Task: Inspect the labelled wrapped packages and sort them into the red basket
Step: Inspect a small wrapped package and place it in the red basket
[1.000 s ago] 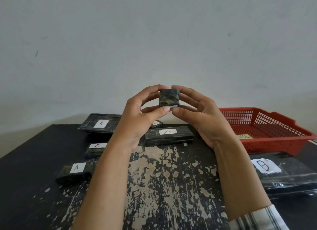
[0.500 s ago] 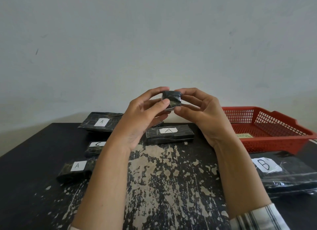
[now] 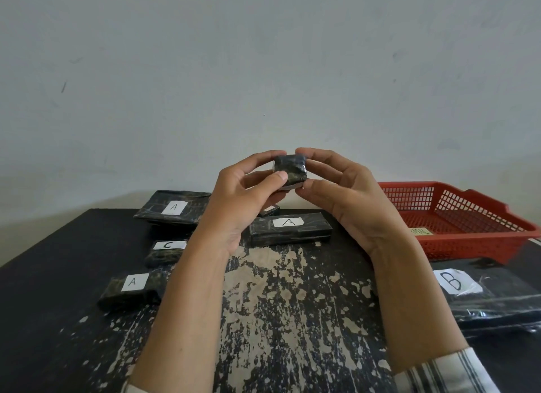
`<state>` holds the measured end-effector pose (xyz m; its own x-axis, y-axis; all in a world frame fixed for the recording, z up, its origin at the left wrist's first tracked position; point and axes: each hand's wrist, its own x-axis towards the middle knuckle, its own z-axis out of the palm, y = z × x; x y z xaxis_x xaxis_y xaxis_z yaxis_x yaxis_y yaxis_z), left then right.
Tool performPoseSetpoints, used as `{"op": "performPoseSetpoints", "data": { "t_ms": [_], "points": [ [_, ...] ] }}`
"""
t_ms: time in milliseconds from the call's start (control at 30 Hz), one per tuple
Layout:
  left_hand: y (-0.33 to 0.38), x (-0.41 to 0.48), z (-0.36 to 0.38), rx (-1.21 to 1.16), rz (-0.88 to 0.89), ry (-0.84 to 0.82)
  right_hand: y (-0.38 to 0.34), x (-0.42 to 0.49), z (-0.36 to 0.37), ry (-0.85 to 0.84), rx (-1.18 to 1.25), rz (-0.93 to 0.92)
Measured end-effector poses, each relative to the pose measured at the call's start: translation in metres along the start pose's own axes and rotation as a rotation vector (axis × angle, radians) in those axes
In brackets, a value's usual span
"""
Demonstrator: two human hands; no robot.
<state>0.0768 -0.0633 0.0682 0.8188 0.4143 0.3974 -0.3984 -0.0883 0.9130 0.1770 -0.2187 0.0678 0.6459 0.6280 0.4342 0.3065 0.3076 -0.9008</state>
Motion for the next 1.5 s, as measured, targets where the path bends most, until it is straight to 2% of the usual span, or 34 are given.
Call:
{"op": "performPoseSetpoints", "data": {
  "t_ms": [333,600,767,1033,1267,1500],
  "points": [
    [-0.002,0.001,-0.003,0.045,-0.025,-0.061,0.0,0.001,0.01,0.164,-0.008,0.011],
    [-0.005,0.003,0.0,0.113,0.023,0.017,0.002,0.002,0.013,0.164,-0.036,-0.001],
    [-0.007,0.004,0.005,0.138,0.053,0.069,-0.001,0.001,0.008,0.083,-0.043,0.021],
    [-0.003,0.003,-0.002,0.081,-0.006,-0.014,0.0,0.002,0.009,0.125,-0.036,0.027],
    [-0.005,0.003,0.0,0.117,0.018,0.037,-0.001,0.001,0.008,0.136,0.018,0.065],
    [-0.006,0.004,-0.001,0.117,-0.004,-0.006,0.0,0.001,0.007,0.152,0.003,0.037]
  ]
}}
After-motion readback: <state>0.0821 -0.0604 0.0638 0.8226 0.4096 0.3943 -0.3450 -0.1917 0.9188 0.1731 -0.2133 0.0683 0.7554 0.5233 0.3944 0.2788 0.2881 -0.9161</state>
